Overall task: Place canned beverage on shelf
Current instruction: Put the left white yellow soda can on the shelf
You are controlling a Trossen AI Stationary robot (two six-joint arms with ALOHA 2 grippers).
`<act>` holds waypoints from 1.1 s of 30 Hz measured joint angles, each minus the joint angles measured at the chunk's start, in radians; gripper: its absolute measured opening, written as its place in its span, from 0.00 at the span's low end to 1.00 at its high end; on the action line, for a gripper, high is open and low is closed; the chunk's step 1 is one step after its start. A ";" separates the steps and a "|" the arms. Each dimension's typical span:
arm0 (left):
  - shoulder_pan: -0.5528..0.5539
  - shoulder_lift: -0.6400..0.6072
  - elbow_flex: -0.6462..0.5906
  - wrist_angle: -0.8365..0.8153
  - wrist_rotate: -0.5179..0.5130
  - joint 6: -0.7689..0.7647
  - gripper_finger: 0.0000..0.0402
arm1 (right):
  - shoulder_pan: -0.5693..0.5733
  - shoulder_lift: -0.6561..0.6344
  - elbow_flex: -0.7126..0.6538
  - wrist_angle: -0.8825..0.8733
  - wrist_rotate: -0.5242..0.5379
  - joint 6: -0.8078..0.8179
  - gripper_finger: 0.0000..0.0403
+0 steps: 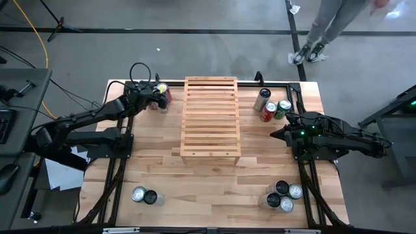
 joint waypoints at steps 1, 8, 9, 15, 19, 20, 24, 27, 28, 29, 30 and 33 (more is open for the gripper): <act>0.000 0.000 0.000 -0.001 0.000 -0.004 0.94 | 0.000 0.000 0.000 0.000 0.000 0.000 0.04; 0.000 0.014 0.000 -0.004 0.041 -0.081 0.94 | 0.000 0.000 0.000 0.000 0.000 0.000 0.04; 0.000 0.019 0.000 -0.005 0.055 -0.087 0.94 | 0.000 0.000 0.000 0.000 0.000 0.000 0.04; 0.000 0.046 0.000 -0.012 0.062 -0.106 0.94 | 0.000 0.000 0.000 0.000 0.000 0.000 0.04; 0.000 0.068 0.000 -0.036 0.058 -0.125 0.94 | 0.000 0.000 0.000 0.000 0.000 0.000 0.04; 0.000 0.073 0.000 -0.047 0.057 -0.130 0.94 | 0.000 0.000 0.000 0.000 0.000 0.000 0.04; 0.000 0.095 0.002 -0.051 0.046 -0.129 0.94 | 0.000 0.000 0.000 0.000 0.000 0.000 0.04; 0.000 0.099 0.002 -0.051 0.044 -0.129 0.94 | 0.000 0.000 0.000 0.000 0.000 0.000 0.04; 0.000 0.100 0.002 -0.051 0.044 -0.129 0.94 | 0.000 0.000 0.000 0.000 0.000 0.000 0.04; 0.000 0.099 0.002 -0.052 0.044 -0.129 0.94 | 0.000 0.000 0.000 0.000 0.000 0.000 0.04; 0.000 0.099 0.002 -0.053 0.044 -0.129 0.94 | 0.000 0.000 0.000 0.000 0.000 0.000 0.04; 0.000 0.094 0.002 -0.057 0.046 -0.124 0.91 | 0.000 0.000 0.000 0.000 0.000 0.000 0.04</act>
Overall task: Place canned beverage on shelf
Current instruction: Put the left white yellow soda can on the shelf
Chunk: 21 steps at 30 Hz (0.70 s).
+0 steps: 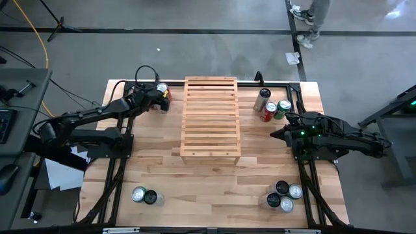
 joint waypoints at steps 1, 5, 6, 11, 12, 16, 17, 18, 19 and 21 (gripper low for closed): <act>0.000 -0.003 0.000 -0.002 0.001 0.000 0.90 | 0.000 0.000 0.000 0.000 0.000 0.000 0.04; 0.000 -0.017 -0.003 -0.015 0.011 -0.001 0.80 | 0.000 0.000 0.000 0.000 0.000 0.000 0.04; 0.000 -0.021 -0.003 -0.016 0.014 0.001 0.77 | 0.000 0.000 0.000 0.000 0.000 0.000 0.04; 0.000 -0.032 -0.003 -0.012 0.016 0.011 0.60 | 0.000 0.000 0.000 0.000 0.000 0.000 0.04; -0.001 -0.036 -0.003 -0.015 0.018 0.017 0.60 | 0.000 0.000 0.000 0.000 0.000 0.000 0.04; -0.011 -0.058 -0.004 -0.013 0.020 0.018 0.60 | 0.000 0.000 0.000 0.000 0.000 0.000 0.04; -0.014 -0.066 -0.004 -0.010 0.020 0.018 0.60 | 0.000 0.000 0.000 0.000 0.000 0.000 0.04; -0.017 -0.073 -0.004 -0.008 0.019 0.018 0.60 | 0.000 0.000 0.000 0.000 0.000 0.000 0.04; -0.020 -0.080 -0.004 -0.007 0.019 0.018 0.60 | 0.000 0.000 0.000 0.000 0.000 0.000 0.04; -0.025 -0.093 -0.004 -0.008 0.019 0.018 0.60 | 0.000 0.000 0.000 0.000 0.000 0.000 0.04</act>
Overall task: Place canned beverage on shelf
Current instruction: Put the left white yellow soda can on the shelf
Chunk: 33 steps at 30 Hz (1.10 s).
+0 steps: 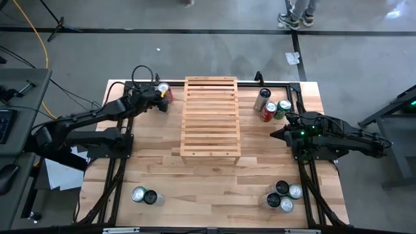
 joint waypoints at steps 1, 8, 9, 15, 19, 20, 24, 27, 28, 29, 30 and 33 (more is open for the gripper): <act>-0.003 -0.007 0.000 -0.001 0.000 0.000 0.60 | 0.000 0.000 0.000 0.000 0.000 0.000 0.04; -0.052 -0.076 0.001 -0.011 0.024 0.000 0.60 | 0.000 0.000 0.000 0.000 0.000 0.000 0.04; -0.060 -0.089 0.005 -0.017 0.026 0.002 0.60 | 0.000 0.000 0.000 0.000 0.000 0.000 0.04; -0.116 -0.165 0.051 -0.026 0.030 0.056 0.60 | 0.000 0.000 0.000 0.000 0.000 0.000 0.04; -0.140 -0.184 0.121 -0.030 0.007 0.102 0.60 | 0.000 0.000 0.000 0.000 0.000 0.000 0.04; -0.143 -0.183 0.144 -0.029 -0.006 0.114 0.60 | 0.000 0.000 0.000 0.000 0.000 0.000 0.04; -0.147 -0.145 0.262 -0.034 -0.023 0.173 0.60 | 0.000 0.000 0.000 0.000 0.000 0.000 0.04; -0.144 -0.067 0.365 -0.048 -0.022 0.227 0.60 | 0.000 0.000 0.000 0.000 0.000 0.000 0.04; -0.142 -0.032 0.403 -0.056 -0.021 0.245 0.60 | 0.000 0.000 0.000 0.000 0.000 0.000 0.04; -0.138 0.005 0.442 -0.068 -0.016 0.263 0.60 | 0.000 0.000 0.000 0.000 0.000 0.000 0.04; -0.137 0.046 0.486 -0.086 -0.009 0.273 0.60 | 0.000 0.000 0.000 0.000 0.000 0.000 0.04; -0.137 0.180 0.617 -0.150 0.011 0.315 0.60 | 0.000 0.000 0.000 0.000 0.000 0.000 0.04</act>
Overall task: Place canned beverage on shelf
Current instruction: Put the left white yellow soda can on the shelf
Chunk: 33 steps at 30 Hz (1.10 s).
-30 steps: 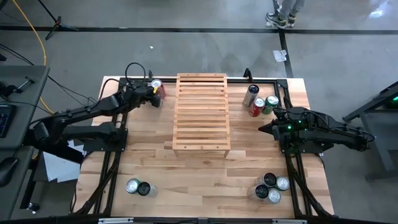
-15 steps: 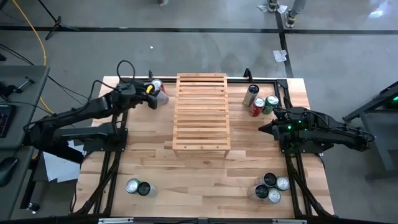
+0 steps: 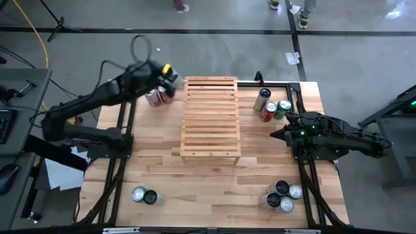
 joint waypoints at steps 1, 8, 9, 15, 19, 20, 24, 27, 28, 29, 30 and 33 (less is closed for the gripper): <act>0.000 0.044 0.045 -0.027 0.005 0.011 0.60 | 0.000 0.000 0.000 0.000 0.000 0.000 0.04; 0.000 0.272 0.303 -0.112 0.050 0.044 0.60 | 0.000 0.000 0.000 0.000 0.000 0.000 0.04; 0.000 0.296 0.332 -0.126 0.063 0.044 0.60 | 0.000 0.000 0.000 0.000 0.000 0.000 0.04; 0.029 0.393 0.462 -0.191 0.108 0.038 0.60 | 0.000 0.000 0.000 0.000 0.000 0.000 0.04; 0.102 0.447 0.501 -0.229 0.158 -0.003 0.60 | 0.000 0.000 0.000 0.000 0.000 0.000 0.04; 0.124 0.458 0.507 -0.233 0.187 -0.022 0.60 | 0.000 0.000 0.000 0.000 0.000 0.000 0.04; 0.204 0.493 0.510 -0.234 0.330 -0.084 0.61 | 0.000 0.000 0.000 0.000 0.000 0.000 0.04; 0.240 0.514 0.510 -0.239 0.384 -0.103 0.61 | 0.000 0.000 0.000 0.000 0.000 0.000 0.04; 0.248 0.517 0.510 -0.236 0.389 -0.104 0.61 | 0.000 0.000 0.000 0.000 0.000 0.000 0.04; 0.254 0.519 0.510 -0.233 0.391 -0.105 0.61 | 0.000 0.000 0.000 0.000 0.000 0.000 0.04; 0.258 0.520 0.511 -0.235 0.390 -0.104 0.61 | 0.000 0.000 0.000 0.000 0.000 0.000 0.04; 0.263 0.520 0.511 -0.241 0.391 -0.087 0.61 | 0.000 0.000 0.000 0.000 0.000 0.000 0.04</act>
